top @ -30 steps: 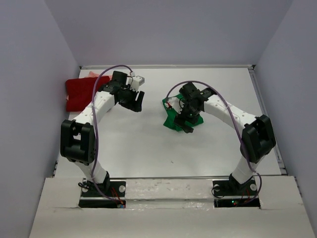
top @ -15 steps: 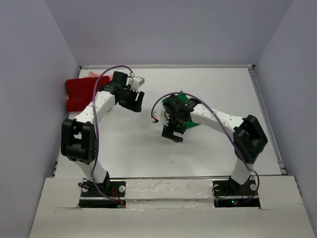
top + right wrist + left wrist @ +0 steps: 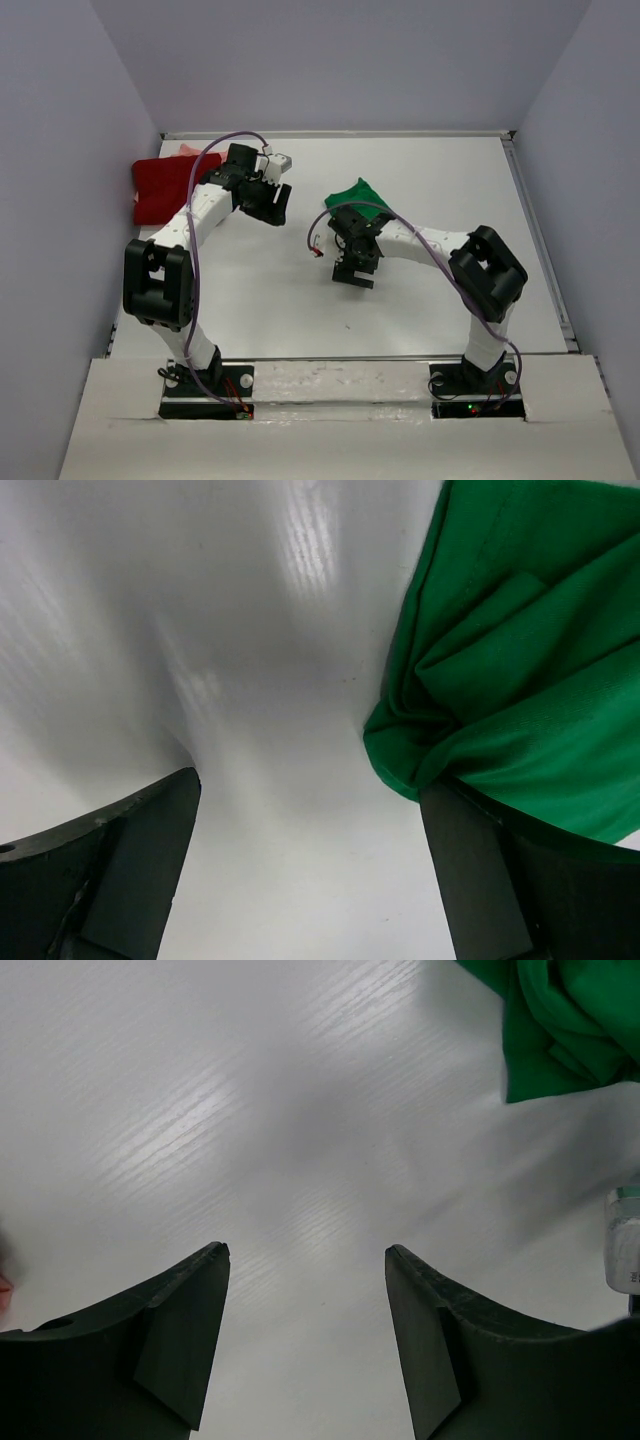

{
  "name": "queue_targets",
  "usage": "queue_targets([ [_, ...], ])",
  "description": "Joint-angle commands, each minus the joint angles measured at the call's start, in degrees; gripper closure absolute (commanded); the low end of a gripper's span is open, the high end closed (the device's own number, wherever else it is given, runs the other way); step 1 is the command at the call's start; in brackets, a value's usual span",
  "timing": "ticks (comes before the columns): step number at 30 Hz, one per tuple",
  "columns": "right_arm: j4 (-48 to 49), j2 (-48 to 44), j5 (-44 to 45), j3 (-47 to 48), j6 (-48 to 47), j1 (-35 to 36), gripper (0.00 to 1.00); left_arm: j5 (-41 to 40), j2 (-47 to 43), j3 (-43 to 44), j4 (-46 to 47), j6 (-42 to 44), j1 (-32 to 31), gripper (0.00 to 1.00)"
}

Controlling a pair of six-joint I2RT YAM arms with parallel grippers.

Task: Fold and stack the t-shirts
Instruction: Fold the long partially folded tshirt into a neat square

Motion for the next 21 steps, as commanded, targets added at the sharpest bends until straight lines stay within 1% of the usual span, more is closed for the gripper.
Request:
queue_targets([
  [1,4.8,1.3,2.2,-0.6,-0.5,0.2,0.06,0.6,-2.7,-0.4,0.3,-0.2,0.3,0.28],
  [8,4.8,1.0,3.6,1.9,-1.0,0.2,0.11,0.6,-3.4,-0.7,0.4,-0.1,0.4,0.28],
  [14,2.3,-3.5,6.5,5.5,-2.3,0.2,0.11,0.8,-3.4,-0.5,0.5,-0.2,0.3,0.28],
  [18,1.8,-5.9,8.4,8.4,-2.5,0.2,0.09,2.5,-2.5,-1.0,0.9,-0.8,0.3,0.28],
  [21,1.6,-7.6,10.1,10.9,-2.5,0.2,0.09,6.1,-0.8,-0.7,0.5,-1.6,0.2,0.33],
])
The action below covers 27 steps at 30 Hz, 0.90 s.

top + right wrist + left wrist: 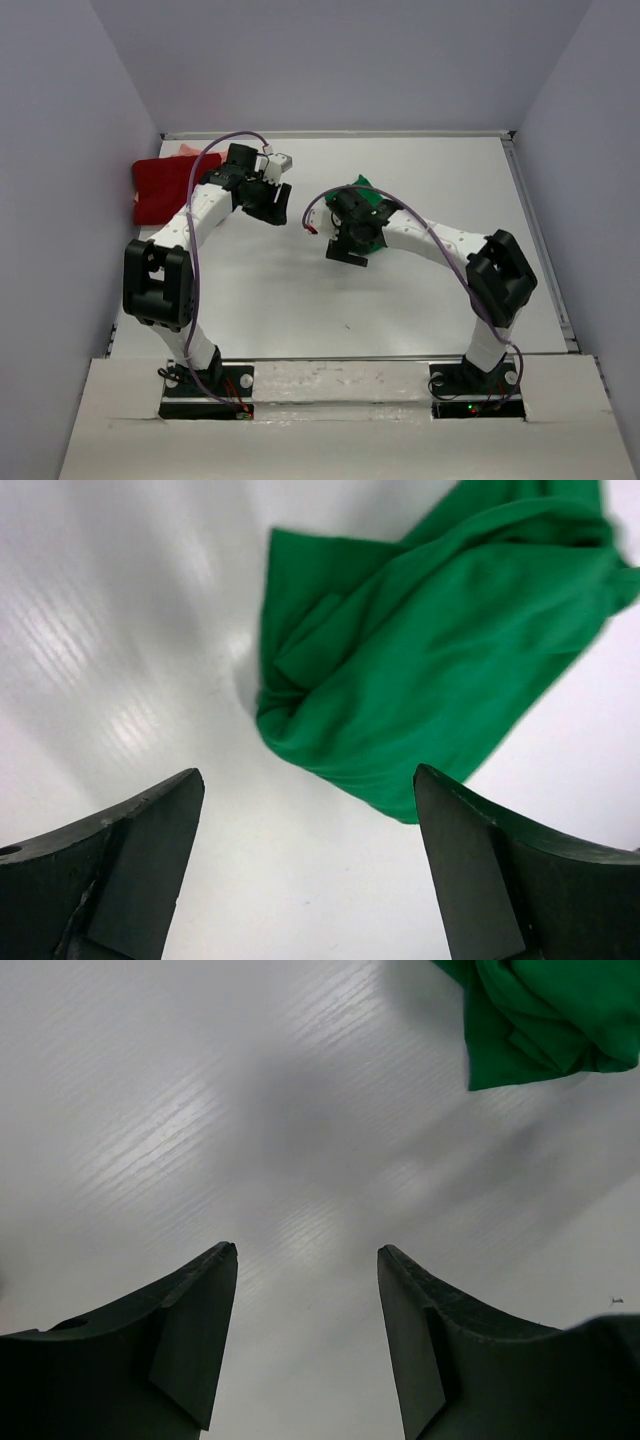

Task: Fold and stack the t-shirts
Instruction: Fold the long partially folded tshirt into a neat square

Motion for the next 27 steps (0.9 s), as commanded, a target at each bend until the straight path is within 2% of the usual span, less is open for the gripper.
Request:
queue_targets([
  [1,0.2,-5.3,3.4,5.3,-0.6,-1.1,0.08,5.4,0.6,-0.3,0.1,-1.4,0.2,0.33],
  [6,1.9,-6.1,6.0,6.8,-2.1,-7.3,0.06,8.7,3.7,0.2,-0.5,-2.3,0.1,0.34],
  [9,2.9,-4.7,4.1,5.4,-3.2,-11.8,0.06,8.4,4.8,0.8,-0.7,-2.1,-0.8,0.35],
  [14,8.8,3.7,3.2,4.6,-2.8,-17.7,0.06,6.4,3.5,0.3,-0.3,-1.6,-1.4,0.36],
  [21,8.5,14.2,-1.0,12.4,-0.7,-18.8,0.05,3.6,0.2,-1.3,0.3,-1.4,-1.4,0.36],
  [27,4.2,20.0,-4.5,19.8,1.8,-18.8,0.05,1.8,-2.1,-1.7,0.1,-1.3,-1.3,0.35],
])
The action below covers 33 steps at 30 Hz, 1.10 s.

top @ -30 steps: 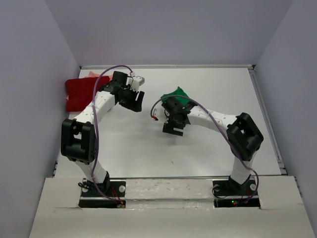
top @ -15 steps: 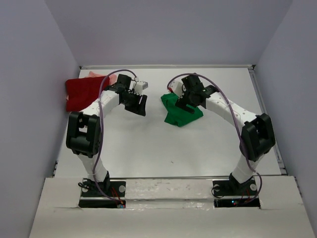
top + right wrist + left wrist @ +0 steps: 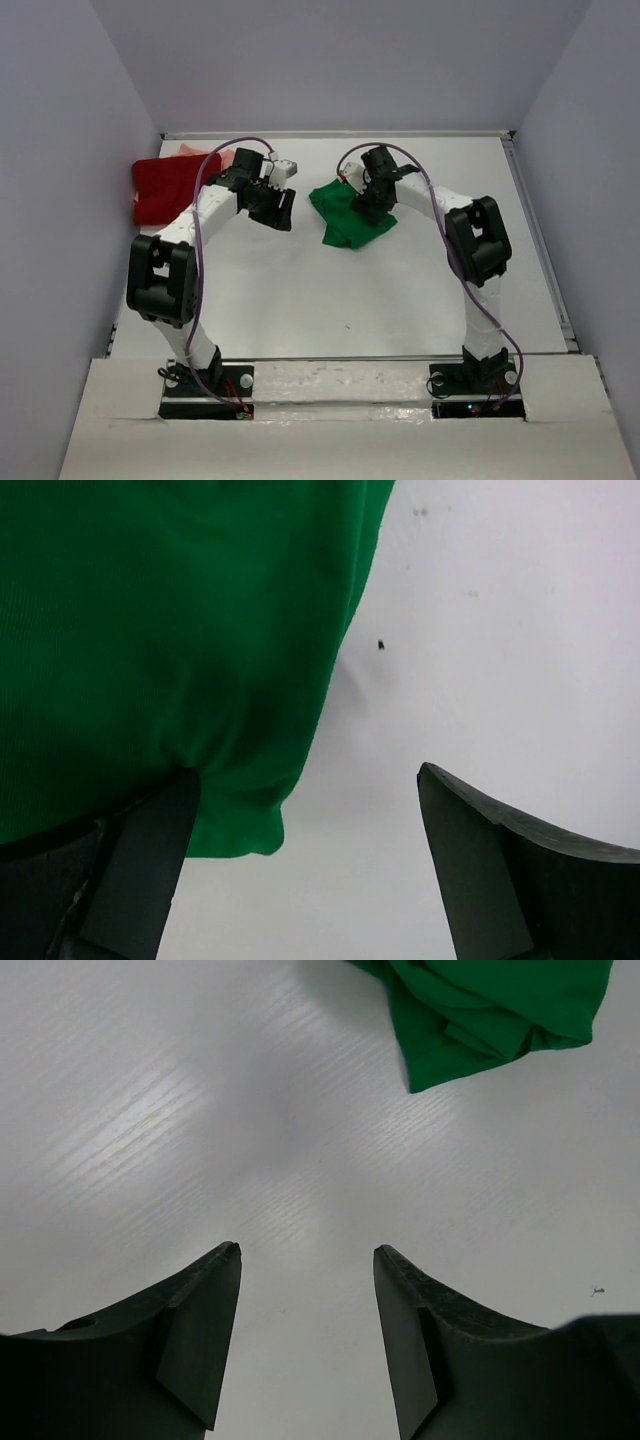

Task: Fold and stack the t-shirts
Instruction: Fold the long partially folded tshirt into a neat square

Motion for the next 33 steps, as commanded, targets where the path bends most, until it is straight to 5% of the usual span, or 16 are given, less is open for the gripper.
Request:
queue_targets([
  [1,-3.1,4.2,-4.2,7.7,3.1,0.3,0.05,-1.2,-4.7,-0.7,0.0,0.2,0.0,0.35],
  [11,-9.7,9.2,-4.6,22.6,4.9,0.3,0.05,-2.4,-3.4,-1.1,0.3,-0.7,-0.1,0.34],
  [22,-9.0,-8.7,-0.7,19.6,2.2,-7.1,0.03,7.0,5.8,-0.6,1.9,-4.9,0.1,0.39],
  [33,-5.1,-28.2,2.0,2.7,1.2,-10.0,0.01,16.2,19.8,9.1,1.0,-8.1,-1.5,0.52],
])
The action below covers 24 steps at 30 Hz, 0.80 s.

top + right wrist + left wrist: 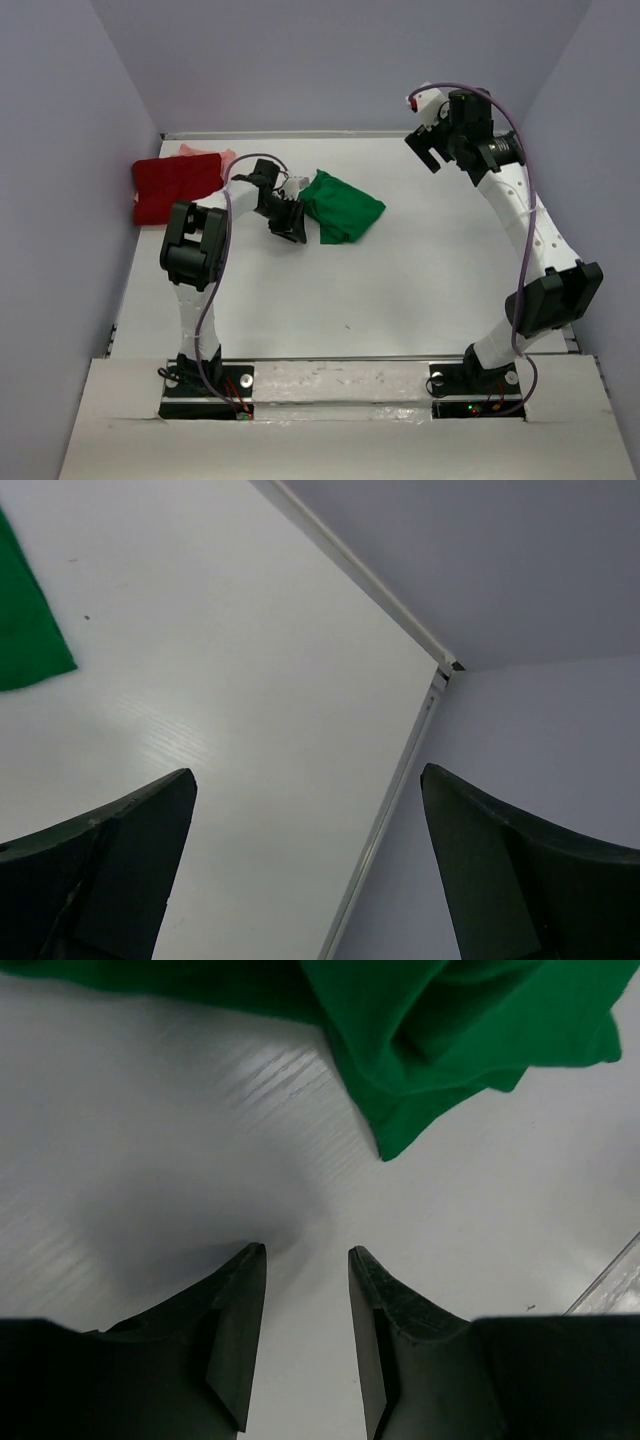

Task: Fold and stack the t-shirts
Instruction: Fold the long partially folded tshirt into a neat square

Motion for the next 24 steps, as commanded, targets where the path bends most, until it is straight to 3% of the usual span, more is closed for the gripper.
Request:
queue_targets([
  [1,1.6,-1.1,1.3,-6.2,-0.4,0.8,0.01,5.5,2.1,4.4,-0.3,-2.0,-1.7,0.53],
  [9,3.2,-4.0,3.1,-12.3,-1.6,-1.0,0.00,6.4,8.6,12.0,2.7,-5.8,-2.3,0.58],
  [15,3.2,-4.6,3.7,-12.4,-2.0,-2.8,0.00,-0.2,9.9,17.7,5.4,-9.8,-2.3,0.59],
  [24,3.3,-5.2,3.2,-13.5,-2.0,-3.9,0.00,-14.8,5.8,16.1,9.7,-9.6,-2.3,0.59],
])
